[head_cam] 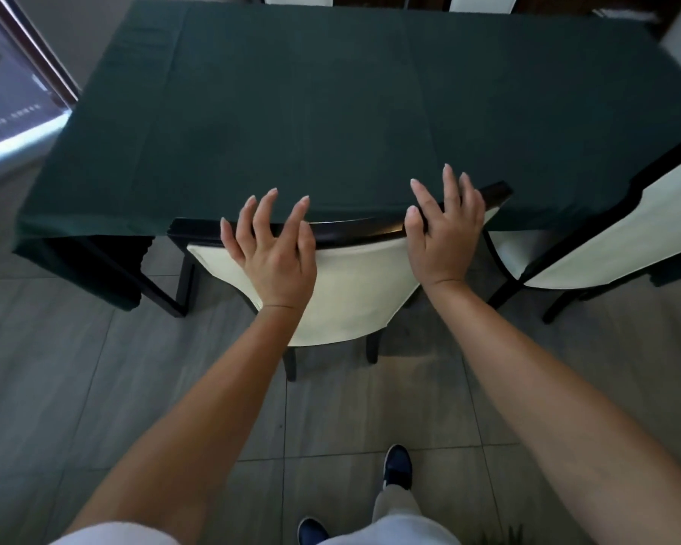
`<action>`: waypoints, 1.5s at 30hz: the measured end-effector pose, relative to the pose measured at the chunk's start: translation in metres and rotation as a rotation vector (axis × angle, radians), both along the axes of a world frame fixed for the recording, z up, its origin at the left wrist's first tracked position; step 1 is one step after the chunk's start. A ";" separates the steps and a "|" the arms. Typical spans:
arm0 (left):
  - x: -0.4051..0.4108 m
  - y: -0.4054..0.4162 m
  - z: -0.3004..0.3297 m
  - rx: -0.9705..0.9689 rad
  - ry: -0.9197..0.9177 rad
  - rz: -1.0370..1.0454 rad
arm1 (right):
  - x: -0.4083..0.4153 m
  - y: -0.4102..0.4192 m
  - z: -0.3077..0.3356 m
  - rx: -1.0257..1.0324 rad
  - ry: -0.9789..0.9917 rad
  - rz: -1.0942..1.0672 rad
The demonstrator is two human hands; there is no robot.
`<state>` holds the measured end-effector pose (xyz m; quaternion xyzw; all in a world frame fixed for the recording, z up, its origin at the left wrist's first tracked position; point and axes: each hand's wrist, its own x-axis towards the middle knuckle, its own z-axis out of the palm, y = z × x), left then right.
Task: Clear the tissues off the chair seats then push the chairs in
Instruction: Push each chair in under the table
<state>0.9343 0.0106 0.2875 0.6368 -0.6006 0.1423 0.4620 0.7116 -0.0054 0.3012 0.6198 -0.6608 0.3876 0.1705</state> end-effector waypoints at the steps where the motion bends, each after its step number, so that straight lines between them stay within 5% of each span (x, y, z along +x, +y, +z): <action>1: 0.000 -0.006 0.002 0.004 0.003 -0.013 | -0.002 -0.005 0.003 -0.001 0.002 -0.005; 9: 0.089 -0.057 -0.006 0.114 -0.099 -0.062 | 0.070 -0.028 -0.010 -0.016 0.016 -0.014; 15: 0.030 -0.080 -0.014 0.023 -0.046 -0.047 | 0.014 -0.067 -0.015 0.028 0.066 0.009; 21: 0.061 -0.127 -0.018 -0.007 -0.074 -0.055 | 0.042 -0.098 -0.018 -0.035 0.050 -0.007; 45: 0.042 -0.158 -0.008 0.144 -0.099 -0.038 | 0.026 -0.140 -0.016 -0.018 0.004 -0.011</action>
